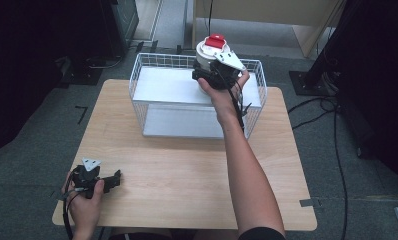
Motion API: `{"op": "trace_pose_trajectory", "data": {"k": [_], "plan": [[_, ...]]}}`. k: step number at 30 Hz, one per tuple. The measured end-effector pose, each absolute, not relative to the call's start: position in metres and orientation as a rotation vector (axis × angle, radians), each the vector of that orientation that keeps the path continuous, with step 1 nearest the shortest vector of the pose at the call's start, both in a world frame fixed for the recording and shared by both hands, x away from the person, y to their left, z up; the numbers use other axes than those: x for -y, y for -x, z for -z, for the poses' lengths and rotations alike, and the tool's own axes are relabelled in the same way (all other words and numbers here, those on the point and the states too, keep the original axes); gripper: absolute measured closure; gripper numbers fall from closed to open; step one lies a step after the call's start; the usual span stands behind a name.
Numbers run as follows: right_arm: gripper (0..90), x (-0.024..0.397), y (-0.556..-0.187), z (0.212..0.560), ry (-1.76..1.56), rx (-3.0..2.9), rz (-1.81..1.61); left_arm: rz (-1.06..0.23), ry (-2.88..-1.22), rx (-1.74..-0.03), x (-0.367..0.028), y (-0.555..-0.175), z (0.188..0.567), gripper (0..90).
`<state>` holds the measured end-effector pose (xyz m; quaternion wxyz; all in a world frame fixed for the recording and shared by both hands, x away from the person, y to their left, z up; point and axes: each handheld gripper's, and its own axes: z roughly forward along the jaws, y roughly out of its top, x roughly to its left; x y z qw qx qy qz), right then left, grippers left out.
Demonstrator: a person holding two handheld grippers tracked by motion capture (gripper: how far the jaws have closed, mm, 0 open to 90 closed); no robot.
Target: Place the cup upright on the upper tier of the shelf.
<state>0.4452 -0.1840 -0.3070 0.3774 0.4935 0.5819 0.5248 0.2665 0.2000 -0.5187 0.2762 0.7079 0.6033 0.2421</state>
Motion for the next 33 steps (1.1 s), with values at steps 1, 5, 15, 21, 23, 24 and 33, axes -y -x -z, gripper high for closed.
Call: {"op": "trace_pose_trajectory", "data": {"k": [1,5,15,21,23,24,33], "plan": [[7.9,0.184,-0.445,0.307,-1.264,-1.485,-1.347,-0.651,-1.9,-1.621,-0.2,-0.267,0.519,0.0],[7.8,0.185,-0.443,0.309,-1.252,-1.483,-1.349,-0.651,-1.903,-1.62,-0.2,-0.267,0.519,0.0],[3.7,0.187,-0.437,0.309,-1.239,-1.503,-1.34,-0.65,-1.902,-1.62,-0.2,-0.267,0.519,0.0],[0.0,0.19,-0.434,0.312,-1.241,-1.531,-1.343,-0.65,-1.904,-1.62,-0.2,-0.266,0.519,0.0],[0.0,0.192,-0.431,0.315,-1.243,-1.533,-1.343,-0.65,-1.904,-1.62,-0.2,-0.267,0.519,0.0],[0.0,0.192,-0.431,0.315,-1.243,-1.533,-1.343,-0.65,-1.904,-1.62,-0.2,-0.267,0.519,0.0],[0.0,0.201,-0.418,0.335,-1.265,-1.548,-1.334,-0.65,-1.906,-1.619,-0.2,-0.266,0.519,0.0]]}}
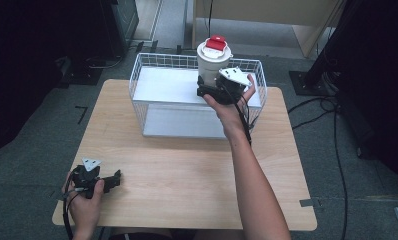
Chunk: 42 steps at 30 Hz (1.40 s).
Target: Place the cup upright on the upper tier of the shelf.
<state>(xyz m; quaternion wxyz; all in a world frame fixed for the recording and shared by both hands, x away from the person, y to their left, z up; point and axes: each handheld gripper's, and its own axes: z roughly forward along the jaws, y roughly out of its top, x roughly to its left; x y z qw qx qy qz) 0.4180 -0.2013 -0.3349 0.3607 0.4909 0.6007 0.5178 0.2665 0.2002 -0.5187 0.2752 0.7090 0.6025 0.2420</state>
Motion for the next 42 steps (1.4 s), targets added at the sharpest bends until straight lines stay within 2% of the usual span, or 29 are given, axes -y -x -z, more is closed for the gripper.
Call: {"op": "trace_pose_trajectory", "data": {"k": [29,42], "plan": [[0.0,0.231,-0.342,0.365,-1.2,-1.593,-1.388,-0.652,-1.905,-1.619,-0.2,-0.267,0.519,0.0],[0.0,0.251,-0.313,0.396,-1.245,-1.633,-1.345,-0.652,-1.905,-1.619,-0.2,-0.267,0.519,0.0]]}}
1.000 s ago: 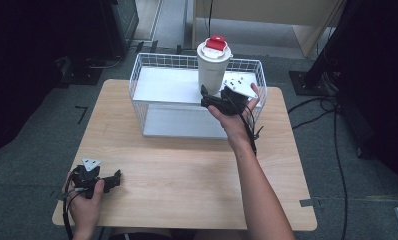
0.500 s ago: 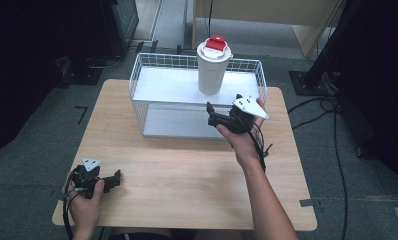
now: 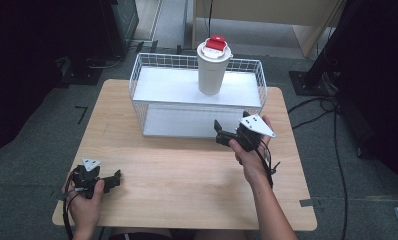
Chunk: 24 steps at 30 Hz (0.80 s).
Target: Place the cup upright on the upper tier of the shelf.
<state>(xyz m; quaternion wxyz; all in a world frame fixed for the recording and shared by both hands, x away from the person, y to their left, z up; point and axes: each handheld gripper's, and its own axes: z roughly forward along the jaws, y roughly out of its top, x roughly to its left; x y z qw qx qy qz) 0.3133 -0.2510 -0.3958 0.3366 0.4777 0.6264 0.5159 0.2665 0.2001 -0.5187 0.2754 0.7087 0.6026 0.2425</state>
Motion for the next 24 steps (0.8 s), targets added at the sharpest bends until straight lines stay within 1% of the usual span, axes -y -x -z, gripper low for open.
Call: {"op": "trace_pose_trajectory", "data": {"k": [14,24], "plan": [[0.0,0.281,-0.293,0.421,-1.326,-1.618,-1.302,-0.65,-1.907,-1.619,-0.2,-0.266,0.519,0.0],[0.0,0.307,-0.275,0.446,-1.394,-1.611,-1.26,-0.65,-1.906,-1.62,-0.2,-0.266,0.519,0.0]]}}
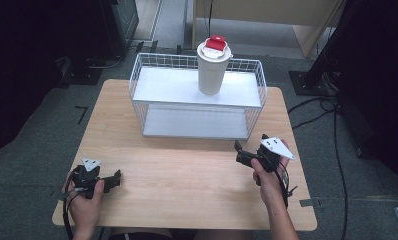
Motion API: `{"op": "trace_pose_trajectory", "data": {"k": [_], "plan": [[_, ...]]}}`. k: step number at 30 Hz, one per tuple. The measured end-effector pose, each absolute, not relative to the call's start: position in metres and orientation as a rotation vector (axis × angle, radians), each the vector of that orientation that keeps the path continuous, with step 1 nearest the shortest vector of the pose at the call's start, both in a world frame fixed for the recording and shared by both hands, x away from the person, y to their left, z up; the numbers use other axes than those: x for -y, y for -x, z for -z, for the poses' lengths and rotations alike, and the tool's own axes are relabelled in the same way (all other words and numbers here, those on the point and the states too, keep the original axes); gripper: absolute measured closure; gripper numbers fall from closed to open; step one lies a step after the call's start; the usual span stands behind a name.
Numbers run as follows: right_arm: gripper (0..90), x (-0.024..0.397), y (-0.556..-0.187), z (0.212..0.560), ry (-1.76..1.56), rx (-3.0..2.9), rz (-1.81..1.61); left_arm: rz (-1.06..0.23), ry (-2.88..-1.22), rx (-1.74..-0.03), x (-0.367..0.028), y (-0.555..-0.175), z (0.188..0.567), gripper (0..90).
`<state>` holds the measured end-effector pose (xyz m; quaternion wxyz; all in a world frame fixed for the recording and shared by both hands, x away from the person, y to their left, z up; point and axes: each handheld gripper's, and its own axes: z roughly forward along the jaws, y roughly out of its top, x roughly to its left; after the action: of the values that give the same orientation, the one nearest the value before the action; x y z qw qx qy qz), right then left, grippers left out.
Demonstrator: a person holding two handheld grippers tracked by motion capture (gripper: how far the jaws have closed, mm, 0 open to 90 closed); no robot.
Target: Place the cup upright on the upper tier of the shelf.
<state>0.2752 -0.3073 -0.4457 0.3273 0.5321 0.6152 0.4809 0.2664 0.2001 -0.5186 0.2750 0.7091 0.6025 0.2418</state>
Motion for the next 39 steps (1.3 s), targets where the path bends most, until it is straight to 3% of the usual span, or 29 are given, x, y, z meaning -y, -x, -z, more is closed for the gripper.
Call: {"op": "trace_pose_trajectory", "data": {"k": [39], "plan": [[0.3,0.392,-0.217,0.513,-1.625,-1.63,-0.964,-0.649,-1.905,-1.62,-0.2,-0.266,0.519,0.0]]}}
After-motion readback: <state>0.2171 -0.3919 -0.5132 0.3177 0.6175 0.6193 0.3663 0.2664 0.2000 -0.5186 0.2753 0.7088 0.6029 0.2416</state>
